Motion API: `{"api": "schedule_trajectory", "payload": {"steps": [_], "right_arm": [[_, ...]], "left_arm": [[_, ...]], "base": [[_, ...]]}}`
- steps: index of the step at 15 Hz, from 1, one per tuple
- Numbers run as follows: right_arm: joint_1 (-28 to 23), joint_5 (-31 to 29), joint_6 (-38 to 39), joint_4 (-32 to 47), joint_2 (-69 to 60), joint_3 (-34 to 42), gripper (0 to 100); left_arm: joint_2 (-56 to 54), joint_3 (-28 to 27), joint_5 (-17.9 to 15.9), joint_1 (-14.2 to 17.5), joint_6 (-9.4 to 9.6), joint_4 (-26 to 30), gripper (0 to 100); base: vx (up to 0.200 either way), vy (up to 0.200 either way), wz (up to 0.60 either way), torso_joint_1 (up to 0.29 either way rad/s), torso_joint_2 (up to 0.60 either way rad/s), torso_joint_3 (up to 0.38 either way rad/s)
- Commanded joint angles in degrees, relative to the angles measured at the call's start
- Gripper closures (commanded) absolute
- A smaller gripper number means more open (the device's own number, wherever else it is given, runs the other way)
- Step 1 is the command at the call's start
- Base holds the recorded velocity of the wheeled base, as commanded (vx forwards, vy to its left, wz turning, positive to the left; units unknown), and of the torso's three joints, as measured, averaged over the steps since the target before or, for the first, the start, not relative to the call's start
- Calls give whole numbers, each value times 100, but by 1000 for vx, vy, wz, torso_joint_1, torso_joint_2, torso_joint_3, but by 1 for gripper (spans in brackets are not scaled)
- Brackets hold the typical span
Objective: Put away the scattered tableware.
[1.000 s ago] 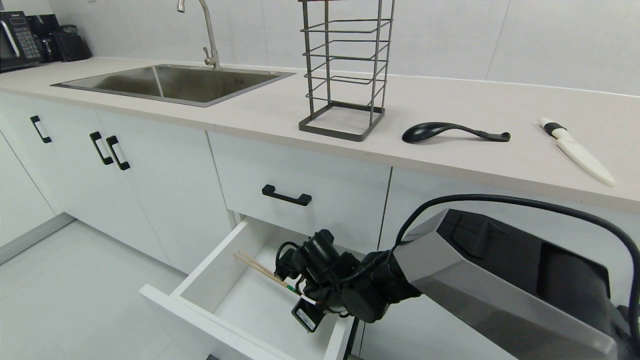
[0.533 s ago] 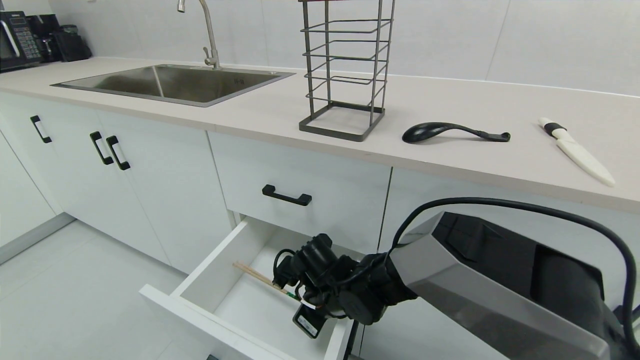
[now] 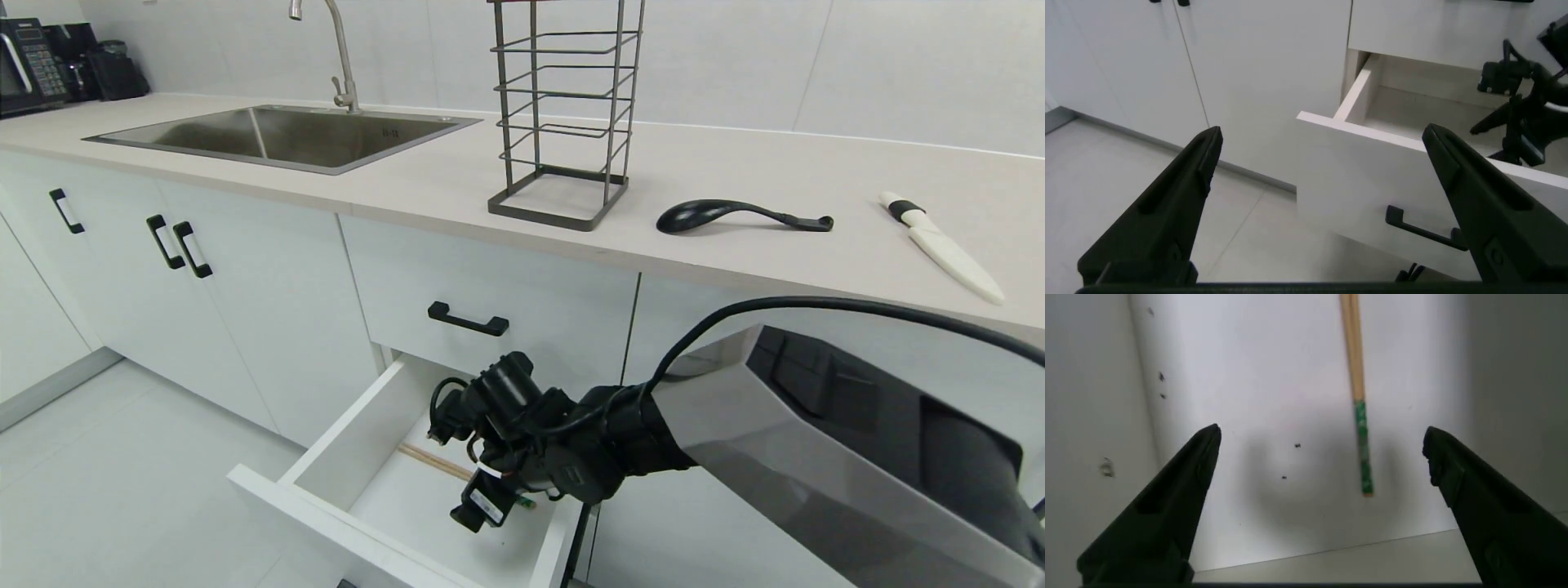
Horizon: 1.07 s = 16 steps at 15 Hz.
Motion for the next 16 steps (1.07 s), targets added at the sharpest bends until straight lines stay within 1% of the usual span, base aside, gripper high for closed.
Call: {"api": "schedule_trajectory", "payload": {"steps": [1, 6, 8, 10, 11, 12, 13, 14, 15, 16], "right_arm": [[139, -5, 16, -33, -600, -35, 0], [420, 4, 52, -306, -1321, -26, 0], [526, 57, 60, -701, -1646, -35, 0], [552, 312, 69, -1255, -1760, -35, 0], [631, 681, 69, -1422, -1804, -149, 0], [649, 1006, 69, -1431, -1840, -334, 0], [658, 1120, 69, -1431, -1848, -431, 0], [684, 1208, 289, -1475, -1848, -984, 0], [772, 1182, 570, -1571, -1840, -1301, 0], [789, 1111, 719, -1765, -1848, -1345, 0]], "left_arm": [[7, 0, -2, 1, -1, -2, 0], [7, 0, -2, 1, -1, -2, 0], [7, 0, -2, 1, -1, -2, 0], [7, 0, -2, 1, -1, -2, 0], [7, 0, -2, 1, -1, -2, 0], [7, 0, 7, 1, -1, -2, 0], [7, 0, -2, 1, -1, -2, 0], [7, 0, -2, 1, -1, -2, 0], [7, 0, 7, 1, -1, -2, 0], [7, 0, -2, 1, -1, -2, 0]], "base": [[0, 0, 0, 0, 0, 0], [0, 0, 0, 0, 0, 0], [0, 0, 0, 0, 0, 0], [0, 0, 0, 0, 0, 0], [0, 0, 0, 0, 0, 0], [0, 0, 0, 0, 0, 0], [0, 0, 0, 0, 0, 0], [0, 0, 0, 0, 0, 0], [0, 0, 0, 0, 0, 0], [0, 0, 0, 0, 0, 0]]}}
